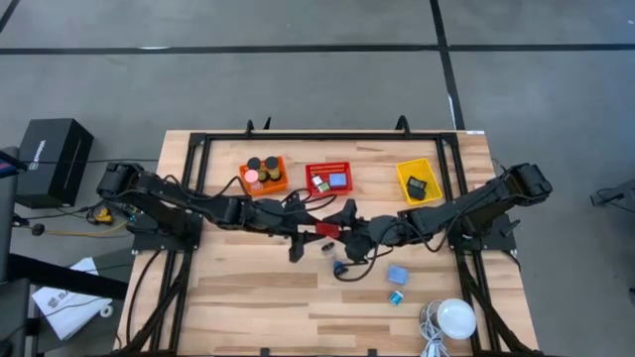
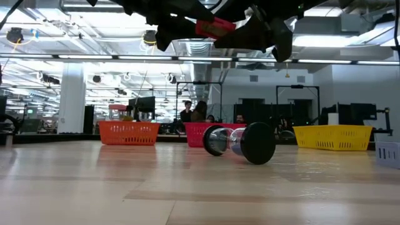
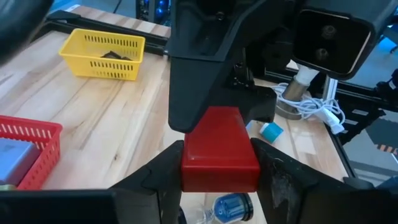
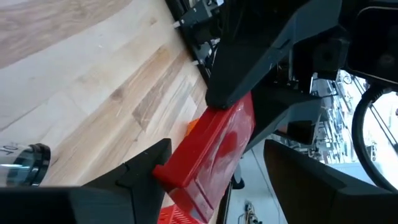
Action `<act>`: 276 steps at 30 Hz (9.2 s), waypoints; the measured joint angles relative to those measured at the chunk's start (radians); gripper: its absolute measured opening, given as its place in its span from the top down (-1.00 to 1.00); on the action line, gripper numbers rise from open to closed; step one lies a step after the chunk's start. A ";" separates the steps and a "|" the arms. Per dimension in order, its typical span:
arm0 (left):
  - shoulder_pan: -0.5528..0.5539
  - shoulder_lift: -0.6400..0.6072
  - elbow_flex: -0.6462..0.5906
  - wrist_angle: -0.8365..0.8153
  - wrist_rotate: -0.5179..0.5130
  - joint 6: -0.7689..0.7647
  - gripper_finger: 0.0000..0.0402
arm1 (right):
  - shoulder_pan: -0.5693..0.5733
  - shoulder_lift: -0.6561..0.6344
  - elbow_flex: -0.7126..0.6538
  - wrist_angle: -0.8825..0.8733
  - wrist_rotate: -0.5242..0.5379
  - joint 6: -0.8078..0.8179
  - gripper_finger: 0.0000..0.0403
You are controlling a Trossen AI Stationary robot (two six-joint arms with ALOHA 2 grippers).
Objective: Pick & Place Office items
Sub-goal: Put the red digital clock into the yellow bin, then put the blue hourglass into the orange bin
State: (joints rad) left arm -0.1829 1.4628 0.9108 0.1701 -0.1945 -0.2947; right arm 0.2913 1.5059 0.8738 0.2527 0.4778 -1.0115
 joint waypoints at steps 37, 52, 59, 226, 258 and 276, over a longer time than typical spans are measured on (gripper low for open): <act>0.000 0.003 -0.001 0.020 -0.006 -0.133 0.12 | -0.006 -0.002 0.002 0.018 0.002 0.066 0.71; -0.002 0.002 -0.001 0.030 -0.041 -0.094 -0.12 | -0.006 -0.001 0.001 -0.061 0.073 0.094 0.74; -0.001 0.002 -0.001 0.028 -0.082 -0.060 -0.16 | -0.012 -0.001 0.000 -0.243 0.324 0.206 0.77; -0.054 0.520 0.429 -0.353 0.148 0.813 -0.27 | -0.225 -0.564 -0.368 -0.448 -0.346 1.187 0.24; -0.059 -0.229 -0.115 -0.286 -0.068 0.252 -0.27 | 0.002 0.131 -0.035 -0.270 -0.431 1.326 -0.13; -0.054 -0.226 -0.156 -0.205 -0.067 0.256 -0.27 | -0.090 0.345 0.276 -0.636 -0.470 1.639 -0.29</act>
State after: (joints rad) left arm -0.2367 1.2366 0.7551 -0.0345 -0.2613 -0.0387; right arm 0.2011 1.8512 1.1501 -0.3834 0.0077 0.6270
